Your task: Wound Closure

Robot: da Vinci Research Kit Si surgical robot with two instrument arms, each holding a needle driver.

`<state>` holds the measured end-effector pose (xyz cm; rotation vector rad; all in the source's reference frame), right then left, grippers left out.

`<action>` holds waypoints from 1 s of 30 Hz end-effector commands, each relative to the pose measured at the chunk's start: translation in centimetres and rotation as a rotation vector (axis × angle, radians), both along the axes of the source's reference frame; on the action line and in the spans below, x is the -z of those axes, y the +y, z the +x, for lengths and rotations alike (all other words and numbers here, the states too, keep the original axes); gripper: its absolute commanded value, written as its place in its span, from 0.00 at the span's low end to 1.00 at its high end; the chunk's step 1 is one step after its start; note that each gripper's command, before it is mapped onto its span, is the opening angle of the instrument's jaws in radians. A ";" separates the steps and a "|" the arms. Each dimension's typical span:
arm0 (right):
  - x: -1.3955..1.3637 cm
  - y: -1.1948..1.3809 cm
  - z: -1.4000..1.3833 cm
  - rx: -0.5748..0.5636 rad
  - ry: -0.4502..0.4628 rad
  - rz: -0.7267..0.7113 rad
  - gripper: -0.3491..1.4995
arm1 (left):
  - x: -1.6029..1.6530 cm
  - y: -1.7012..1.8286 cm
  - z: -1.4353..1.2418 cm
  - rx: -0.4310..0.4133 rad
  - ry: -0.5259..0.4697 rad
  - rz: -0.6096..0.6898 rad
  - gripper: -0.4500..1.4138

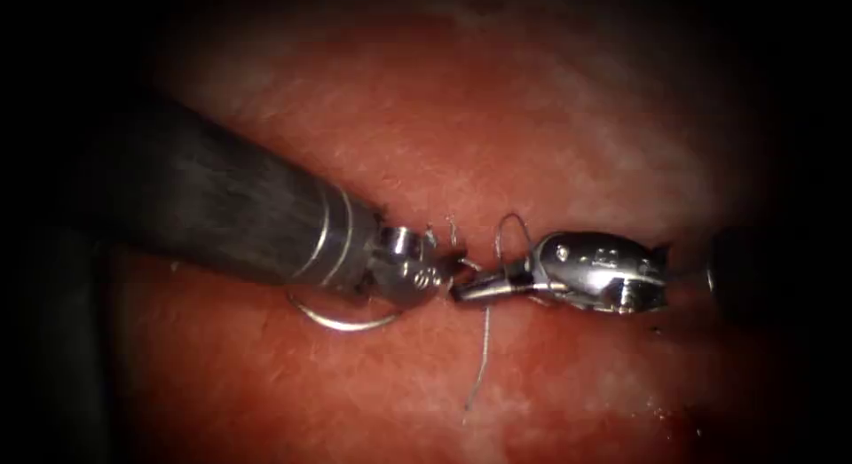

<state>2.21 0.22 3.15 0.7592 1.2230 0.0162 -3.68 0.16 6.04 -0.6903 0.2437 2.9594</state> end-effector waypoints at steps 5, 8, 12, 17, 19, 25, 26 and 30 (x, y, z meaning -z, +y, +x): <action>0.01 -0.21 0.14 0.143 -0.002 -0.062 0.25 | -0.05 -0.11 -0.03 -0.008 0.000 0.001 0.00; 0.04 -0.26 0.19 0.225 -0.014 -0.118 0.36 | -0.04 -0.12 -0.01 -0.009 -0.001 0.001 0.00; 0.07 -0.30 0.25 0.317 -0.042 -0.214 0.74 | -0.04 -0.13 0.06 -0.014 -0.002 0.000 0.00; 0.06 -0.33 0.21 0.453 -0.043 -0.283 0.71 | -0.03 -0.15 0.13 -0.019 0.000 -0.001 0.00; 0.04 -0.39 0.20 0.495 -0.041 -0.308 0.70 | -0.02 -0.16 0.15 -0.020 -0.001 -0.001 0.00; 0.00 -0.49 0.19 0.544 -0.037 -0.343 0.70 | -0.03 -0.16 0.20 -0.024 -0.001 -0.002 0.00; -0.02 -0.52 0.19 0.557 -0.042 -0.347 0.70 | -0.03 -0.16 0.21 -0.024 -0.001 -0.002 0.00; -0.09 -0.63 0.21 0.595 -0.053 -0.370 0.66 | -0.05 -0.17 0.22 -0.030 0.001 -0.007 0.00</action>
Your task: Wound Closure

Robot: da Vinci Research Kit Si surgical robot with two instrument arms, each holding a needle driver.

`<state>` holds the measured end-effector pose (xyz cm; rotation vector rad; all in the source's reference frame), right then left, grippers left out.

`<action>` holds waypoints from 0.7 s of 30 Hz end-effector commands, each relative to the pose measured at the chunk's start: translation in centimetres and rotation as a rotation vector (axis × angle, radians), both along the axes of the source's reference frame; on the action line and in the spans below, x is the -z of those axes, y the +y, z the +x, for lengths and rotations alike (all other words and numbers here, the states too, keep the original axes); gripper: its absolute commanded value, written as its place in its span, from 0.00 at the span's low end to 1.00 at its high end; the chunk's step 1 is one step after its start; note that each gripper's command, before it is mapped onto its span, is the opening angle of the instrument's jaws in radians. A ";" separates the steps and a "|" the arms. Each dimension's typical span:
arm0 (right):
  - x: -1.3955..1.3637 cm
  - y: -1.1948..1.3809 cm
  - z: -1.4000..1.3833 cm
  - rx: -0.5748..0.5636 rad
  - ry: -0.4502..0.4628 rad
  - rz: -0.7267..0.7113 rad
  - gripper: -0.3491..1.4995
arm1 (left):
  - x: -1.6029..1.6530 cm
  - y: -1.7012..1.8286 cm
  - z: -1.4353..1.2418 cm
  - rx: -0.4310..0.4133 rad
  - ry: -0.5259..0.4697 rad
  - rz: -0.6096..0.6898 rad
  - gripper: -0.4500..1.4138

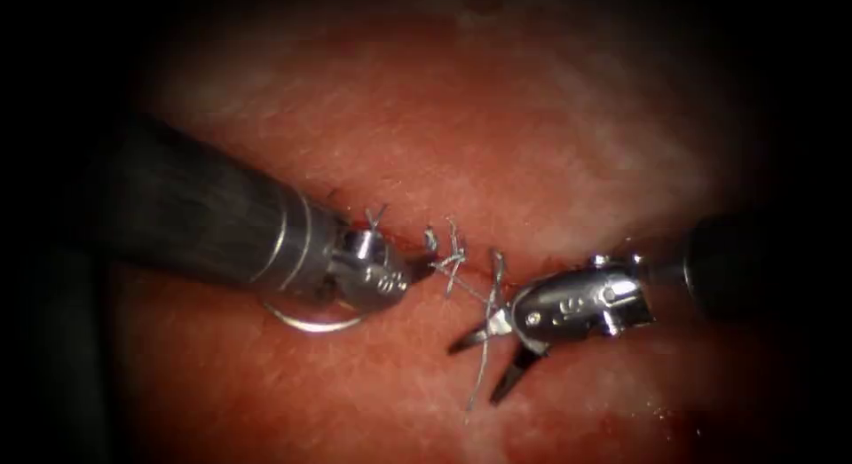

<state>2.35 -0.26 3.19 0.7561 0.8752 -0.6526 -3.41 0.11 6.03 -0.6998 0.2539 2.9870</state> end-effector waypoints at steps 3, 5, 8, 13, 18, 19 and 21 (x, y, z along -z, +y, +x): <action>-0.12 -0.22 0.11 0.014 0.001 -0.008 0.65 | -0.06 -0.14 -0.05 -0.002 0.001 0.004 0.00; -0.17 -0.23 0.12 0.032 -0.021 -0.026 0.63 | -0.07 -0.16 -0.05 -0.002 0.002 0.002 0.00; -0.26 -0.21 0.12 0.039 -0.062 -0.077 0.62 | -0.07 -0.17 -0.05 -0.002 0.002 0.002 0.00; -0.36 -0.11 0.15 0.038 -0.098 -0.138 0.59 | -0.05 -0.20 -0.04 0.003 0.002 0.004 0.00; -0.36 -0.08 0.23 0.052 -0.123 -0.186 0.42 | -0.05 -0.23 -0.03 0.001 0.003 0.005 0.00; -0.37 -0.07 0.25 0.055 -0.125 -0.197 0.37 | -0.04 -0.23 -0.02 0.001 0.003 0.005 0.00; -0.37 -0.07 0.28 0.057 -0.133 -0.201 0.17 | -0.03 -0.25 -0.01 0.005 0.001 0.008 0.00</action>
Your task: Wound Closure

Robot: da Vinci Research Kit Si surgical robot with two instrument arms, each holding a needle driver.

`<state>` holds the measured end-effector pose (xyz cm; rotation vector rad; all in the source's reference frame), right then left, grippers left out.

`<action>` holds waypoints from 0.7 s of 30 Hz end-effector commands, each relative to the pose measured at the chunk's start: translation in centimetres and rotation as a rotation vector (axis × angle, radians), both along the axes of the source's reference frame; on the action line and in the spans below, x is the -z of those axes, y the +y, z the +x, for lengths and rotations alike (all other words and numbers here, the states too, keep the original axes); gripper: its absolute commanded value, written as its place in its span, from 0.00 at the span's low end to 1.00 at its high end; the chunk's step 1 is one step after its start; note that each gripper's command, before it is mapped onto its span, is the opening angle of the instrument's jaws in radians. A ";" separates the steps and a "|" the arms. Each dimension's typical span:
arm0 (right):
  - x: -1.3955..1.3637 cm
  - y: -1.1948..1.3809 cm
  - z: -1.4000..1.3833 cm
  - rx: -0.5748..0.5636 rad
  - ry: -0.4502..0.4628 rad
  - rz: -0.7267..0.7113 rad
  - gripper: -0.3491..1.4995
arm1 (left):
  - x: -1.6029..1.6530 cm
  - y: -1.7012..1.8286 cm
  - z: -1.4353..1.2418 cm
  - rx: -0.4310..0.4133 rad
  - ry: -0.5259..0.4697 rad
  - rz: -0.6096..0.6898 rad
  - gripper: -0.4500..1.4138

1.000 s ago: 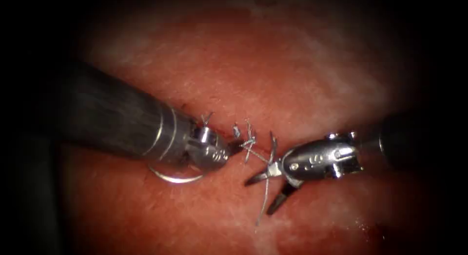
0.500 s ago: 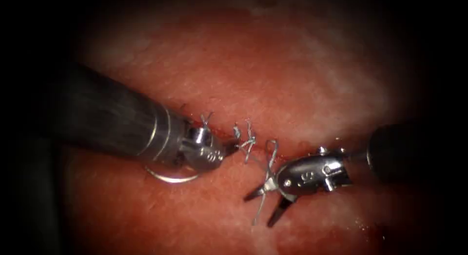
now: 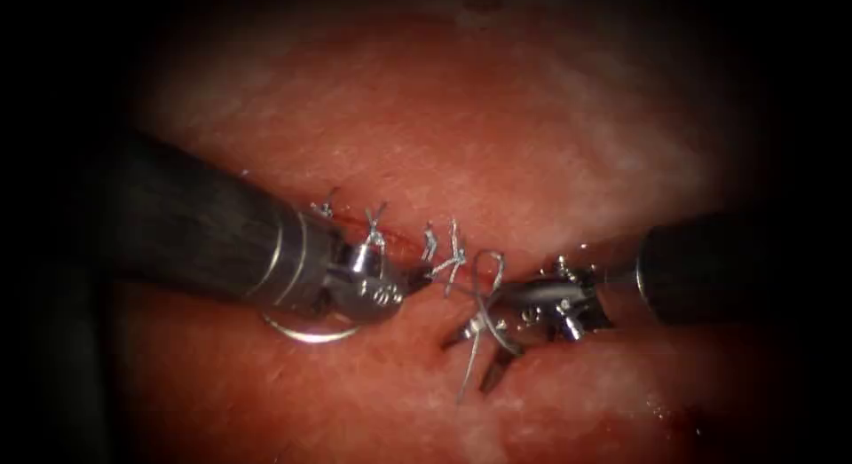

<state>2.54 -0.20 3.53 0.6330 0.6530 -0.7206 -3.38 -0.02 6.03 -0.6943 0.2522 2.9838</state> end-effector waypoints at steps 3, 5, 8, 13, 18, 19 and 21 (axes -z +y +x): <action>-0.03 -0.12 0.11 -0.003 0.003 0.003 0.00 | -0.02 -0.15 -0.02 0.000 -0.001 0.006 0.00; -0.02 -0.11 0.12 -0.004 0.002 0.005 0.00 | 0.00 -0.17 -0.02 0.000 -0.001 0.005 0.00; 0.03 -0.07 0.10 -0.016 0.012 0.009 0.00 | 0.03 -0.22 0.00 -0.001 0.000 0.005 0.00; 0.15 -0.05 0.04 -0.088 0.033 0.041 0.00 | 0.06 -0.35 0.05 0.003 0.002 0.003 0.00; 0.30 0.00 -0.07 -0.257 0.091 0.129 0.00 | 0.06 -0.57 0.11 0.003 0.012 0.010 0.00; 0.33 0.00 -0.11 -0.305 0.107 0.161 0.00 | 0.05 -0.60 0.12 0.001 0.014 0.011 0.00; 0.37 0.02 -0.17 -0.390 0.140 0.204 0.00 | 0.05 -0.71 0.15 0.008 0.016 0.014 0.00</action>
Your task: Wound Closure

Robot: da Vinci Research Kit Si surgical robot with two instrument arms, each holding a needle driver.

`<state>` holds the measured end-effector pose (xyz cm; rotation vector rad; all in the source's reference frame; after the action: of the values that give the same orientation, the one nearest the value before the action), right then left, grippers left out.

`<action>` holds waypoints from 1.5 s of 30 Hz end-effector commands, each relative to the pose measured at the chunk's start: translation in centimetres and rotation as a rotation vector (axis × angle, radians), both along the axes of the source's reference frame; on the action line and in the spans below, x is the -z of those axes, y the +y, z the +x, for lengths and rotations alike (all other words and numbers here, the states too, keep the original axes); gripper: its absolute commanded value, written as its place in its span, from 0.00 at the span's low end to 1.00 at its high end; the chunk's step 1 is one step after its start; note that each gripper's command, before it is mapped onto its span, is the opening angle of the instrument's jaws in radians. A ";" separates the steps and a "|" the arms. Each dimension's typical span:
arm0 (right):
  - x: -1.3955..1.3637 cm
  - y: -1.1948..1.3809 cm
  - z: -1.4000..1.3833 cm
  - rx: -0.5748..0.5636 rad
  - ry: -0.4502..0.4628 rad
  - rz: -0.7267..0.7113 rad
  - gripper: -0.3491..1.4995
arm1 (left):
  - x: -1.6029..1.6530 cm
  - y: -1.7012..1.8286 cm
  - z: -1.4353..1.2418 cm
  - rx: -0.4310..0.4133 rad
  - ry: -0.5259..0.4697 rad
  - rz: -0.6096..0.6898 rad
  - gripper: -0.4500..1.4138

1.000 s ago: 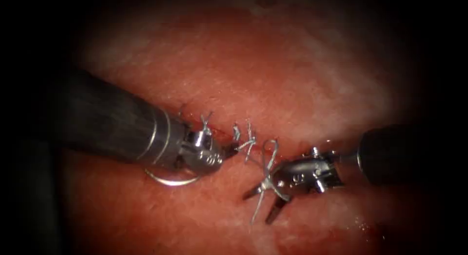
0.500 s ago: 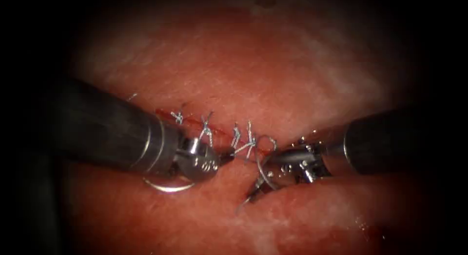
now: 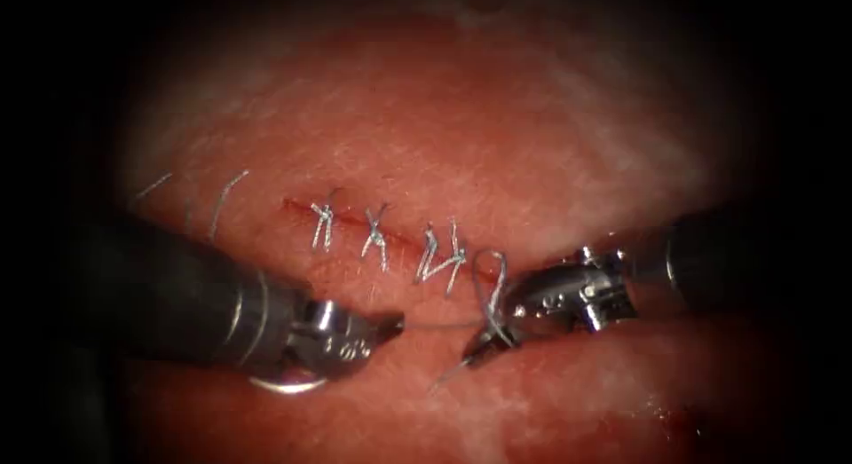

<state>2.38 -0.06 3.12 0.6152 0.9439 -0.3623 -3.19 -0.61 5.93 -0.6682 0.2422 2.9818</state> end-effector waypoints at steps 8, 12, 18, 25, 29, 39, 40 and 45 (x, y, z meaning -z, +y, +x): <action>-0.07 0.22 -0.24 -0.417 -0.037 0.213 0.00 | -0.01 -0.59 0.01 0.001 0.004 0.014 0.00; -0.18 0.32 -0.30 -0.526 -0.089 0.274 0.00 | 0.08 -0.87 0.04 -0.007 -0.001 0.025 0.00; -0.29 0.48 -0.32 -0.593 -0.136 0.282 0.00 | 0.30 -1.34 0.10 -0.015 -0.001 0.036 0.00; -0.34 0.54 -0.36 -0.581 -0.244 0.237 0.00 | 0.58 -1.64 0.18 -0.021 -0.003 0.034 0.00; -0.35 0.56 -0.41 -0.635 -0.292 0.220 0.00 | 0.64 -1.73 0.24 -0.016 -0.003 0.035 0.00; -0.33 0.46 -0.53 -1.071 -0.391 0.487 0.00 | 0.66 -1.84 0.34 -0.011 -0.003 0.037 0.00; -0.32 0.45 -0.54 -1.089 -0.398 0.502 0.00 | 0.67 -1.85 0.35 -0.011 -0.003 0.037 0.00; -0.31 0.42 -0.60 -1.315 -0.433 0.725 0.00 | 0.73 -1.96 0.40 -0.004 -0.008 0.040 0.00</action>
<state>1.69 0.50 3.41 0.5473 0.8547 1.3174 -2.74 -2.43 5.18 -0.6731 0.1938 2.9768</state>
